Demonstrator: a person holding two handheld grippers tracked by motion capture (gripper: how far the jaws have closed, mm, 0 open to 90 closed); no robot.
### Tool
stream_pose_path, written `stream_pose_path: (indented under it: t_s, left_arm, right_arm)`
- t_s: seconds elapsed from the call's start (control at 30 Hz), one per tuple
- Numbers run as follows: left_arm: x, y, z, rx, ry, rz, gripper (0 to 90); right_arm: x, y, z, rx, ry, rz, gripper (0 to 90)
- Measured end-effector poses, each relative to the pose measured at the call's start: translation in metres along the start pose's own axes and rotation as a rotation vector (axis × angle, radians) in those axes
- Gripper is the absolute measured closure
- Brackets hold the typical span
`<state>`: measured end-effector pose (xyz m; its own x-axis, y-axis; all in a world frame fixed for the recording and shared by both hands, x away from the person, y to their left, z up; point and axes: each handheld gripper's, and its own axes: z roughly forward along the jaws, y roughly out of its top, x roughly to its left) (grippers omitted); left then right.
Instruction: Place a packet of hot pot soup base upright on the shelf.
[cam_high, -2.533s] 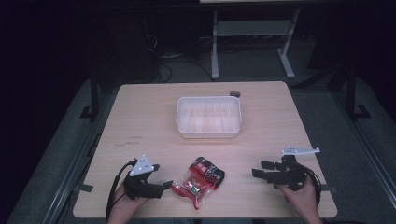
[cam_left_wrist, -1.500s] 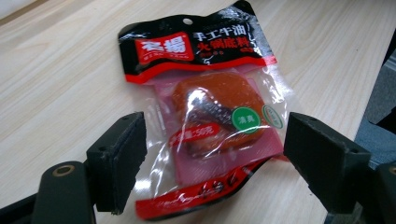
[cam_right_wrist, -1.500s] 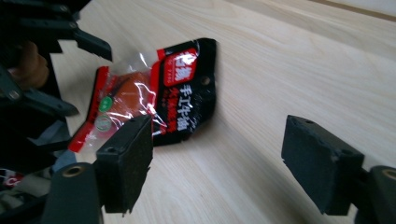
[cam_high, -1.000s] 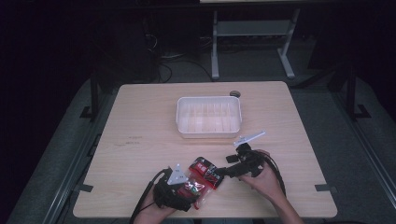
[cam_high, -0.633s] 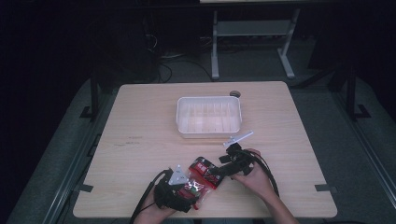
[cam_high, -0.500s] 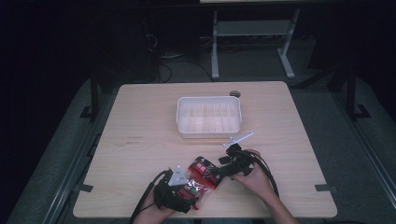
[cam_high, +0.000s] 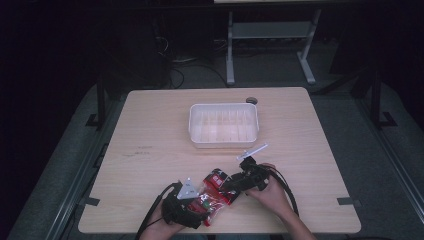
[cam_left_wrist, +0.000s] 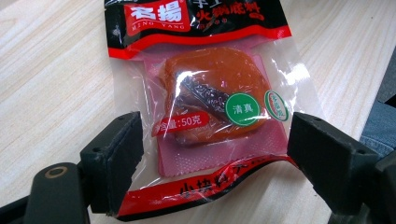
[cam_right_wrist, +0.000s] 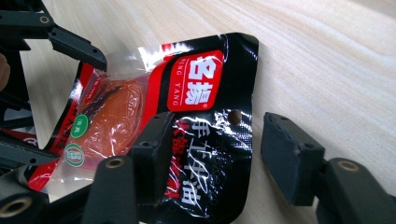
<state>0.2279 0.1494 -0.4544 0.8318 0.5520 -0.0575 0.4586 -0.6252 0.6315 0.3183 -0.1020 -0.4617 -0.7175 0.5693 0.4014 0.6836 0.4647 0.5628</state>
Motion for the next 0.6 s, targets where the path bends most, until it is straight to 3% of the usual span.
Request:
stream_pose_path:
  t_s: [0.6]
  left_arm:
    - [-0.0018, -0.0033, -0.0011, 0.018, 0.018, 0.027, 20.6]
  right_arm:
    - [-0.0025, -0.0047, -0.0009, -0.004, 0.065, 0.052, 53.9]
